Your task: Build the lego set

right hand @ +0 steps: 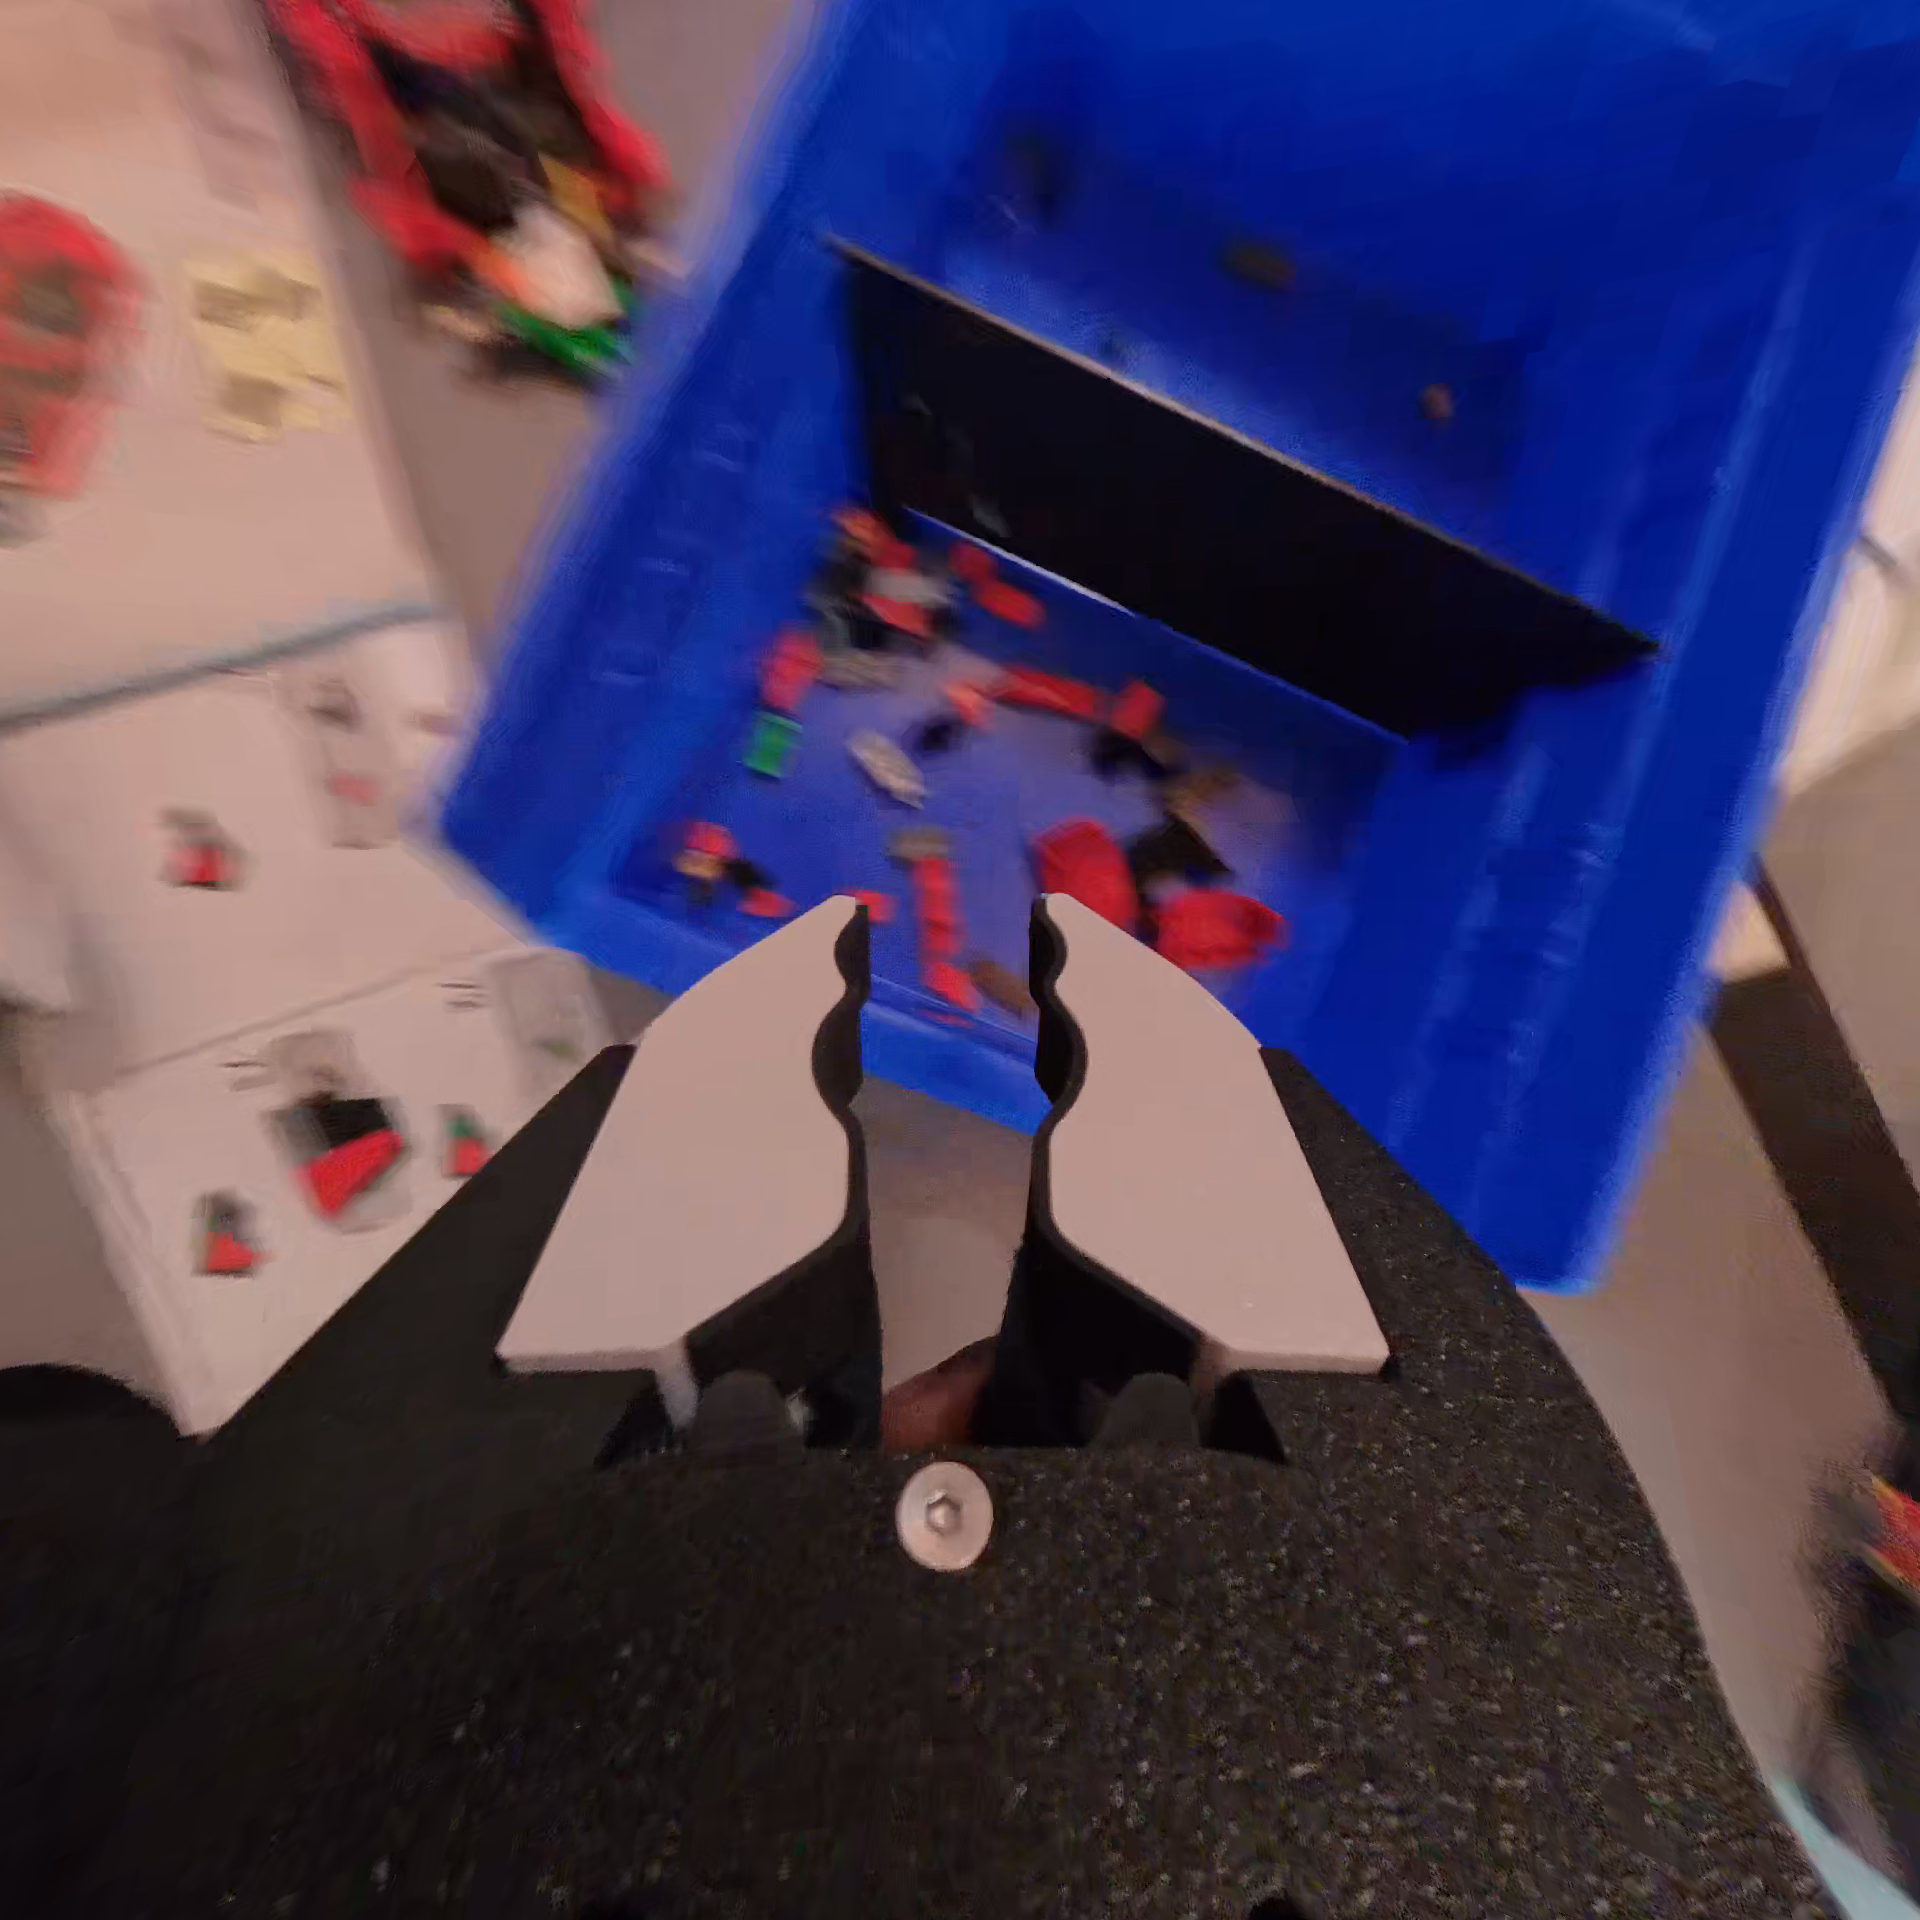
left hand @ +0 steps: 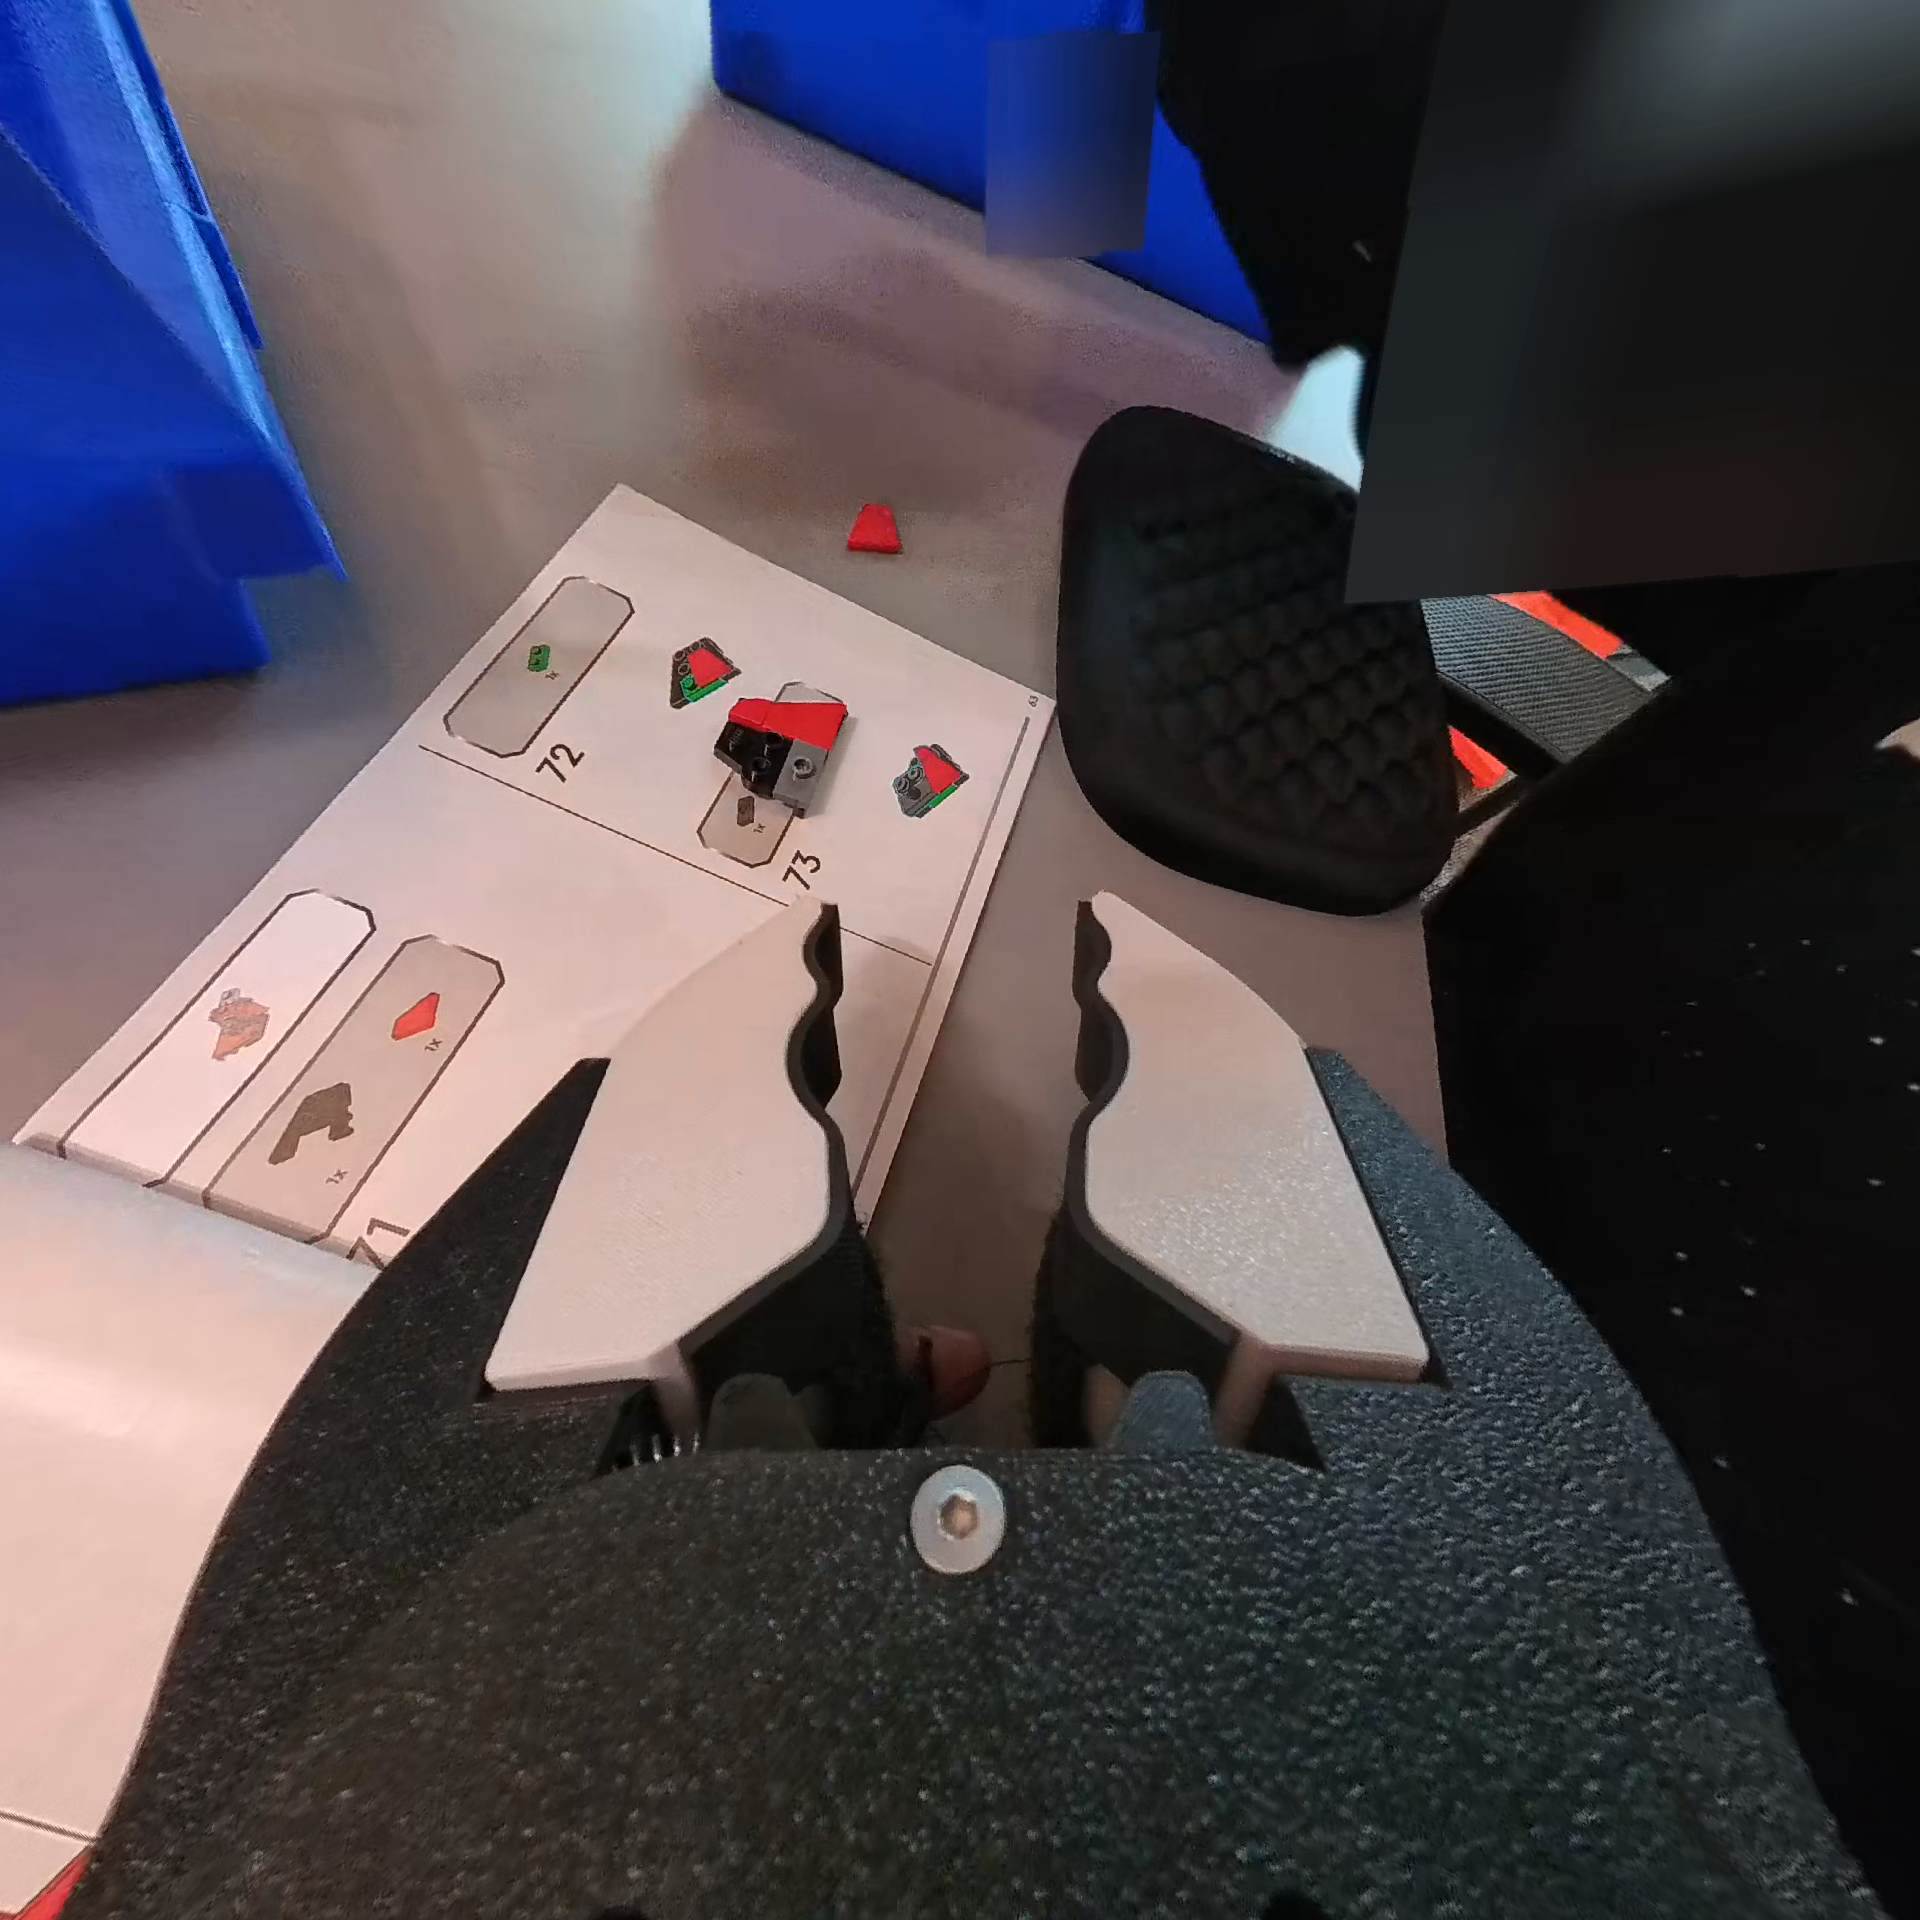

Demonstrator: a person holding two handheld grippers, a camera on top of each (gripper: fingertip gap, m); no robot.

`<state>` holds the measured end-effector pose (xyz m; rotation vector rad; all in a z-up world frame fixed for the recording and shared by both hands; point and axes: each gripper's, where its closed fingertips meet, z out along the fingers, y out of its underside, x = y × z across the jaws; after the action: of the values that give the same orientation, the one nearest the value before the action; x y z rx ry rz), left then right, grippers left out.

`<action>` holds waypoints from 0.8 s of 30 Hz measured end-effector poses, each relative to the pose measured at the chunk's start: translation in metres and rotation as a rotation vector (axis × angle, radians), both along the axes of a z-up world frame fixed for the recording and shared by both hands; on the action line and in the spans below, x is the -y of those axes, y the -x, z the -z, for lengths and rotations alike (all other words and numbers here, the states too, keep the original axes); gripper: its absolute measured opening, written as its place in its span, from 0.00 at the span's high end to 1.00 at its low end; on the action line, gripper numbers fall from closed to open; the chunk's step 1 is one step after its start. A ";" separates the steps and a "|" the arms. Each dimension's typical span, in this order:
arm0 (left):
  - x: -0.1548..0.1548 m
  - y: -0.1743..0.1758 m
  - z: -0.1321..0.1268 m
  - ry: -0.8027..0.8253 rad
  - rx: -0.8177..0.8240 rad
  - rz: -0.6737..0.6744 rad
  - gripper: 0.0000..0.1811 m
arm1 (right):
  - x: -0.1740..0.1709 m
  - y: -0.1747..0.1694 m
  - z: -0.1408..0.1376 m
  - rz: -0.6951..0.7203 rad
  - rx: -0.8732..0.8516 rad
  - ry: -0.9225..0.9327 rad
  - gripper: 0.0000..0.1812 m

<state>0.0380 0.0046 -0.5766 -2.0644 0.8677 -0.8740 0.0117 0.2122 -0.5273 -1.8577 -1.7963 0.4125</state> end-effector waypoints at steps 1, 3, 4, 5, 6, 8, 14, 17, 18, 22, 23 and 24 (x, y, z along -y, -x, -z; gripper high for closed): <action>0.000 0.000 0.000 -0.002 -0.001 0.000 0.77 | -0.023 -0.003 0.007 0.043 0.080 -0.010 0.85; 0.000 0.000 0.000 -0.003 0.002 -0.002 0.77 | -0.048 0.001 0.028 0.043 0.206 0.040 0.85; 0.000 0.000 0.000 0.001 0.005 -0.003 0.77 | -0.056 0.006 0.038 0.033 0.242 0.069 0.85; -0.001 0.001 0.000 0.007 0.010 -0.004 0.77 | -0.062 0.011 0.046 0.024 0.278 0.100 0.85; -0.001 0.001 -0.001 0.012 0.016 -0.004 0.77 | -0.066 0.014 0.053 0.021 0.315 0.128 0.85; -0.001 0.001 -0.002 0.020 0.031 -0.003 0.77 | -0.068 0.018 0.064 0.009 0.384 0.171 0.82; -0.001 0.001 -0.003 0.027 0.043 -0.003 0.77 | -0.073 0.018 0.072 -0.023 0.472 0.144 0.92; -0.002 0.002 -0.004 0.023 0.052 -0.009 0.77 | -0.070 0.021 0.053 -0.054 0.332 0.086 0.98; -0.002 0.002 -0.005 0.022 0.055 -0.012 0.77 | -0.069 0.021 0.046 -0.057 0.282 0.068 0.96; -0.002 0.002 -0.004 0.015 0.041 -0.014 0.77 | -0.056 0.012 0.041 -0.070 0.217 0.094 0.89; -0.002 0.001 -0.003 0.013 0.033 -0.014 0.77 | -0.053 0.008 0.047 -0.069 0.253 0.106 0.87; -0.002 0.001 -0.003 0.012 0.027 -0.014 0.77 | -0.051 0.005 0.055 -0.064 0.295 0.113 0.85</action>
<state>0.0368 0.0066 -0.5740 -2.0622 0.8350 -0.8993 0.0066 0.2635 -0.5821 -2.0295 -2.0677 0.2796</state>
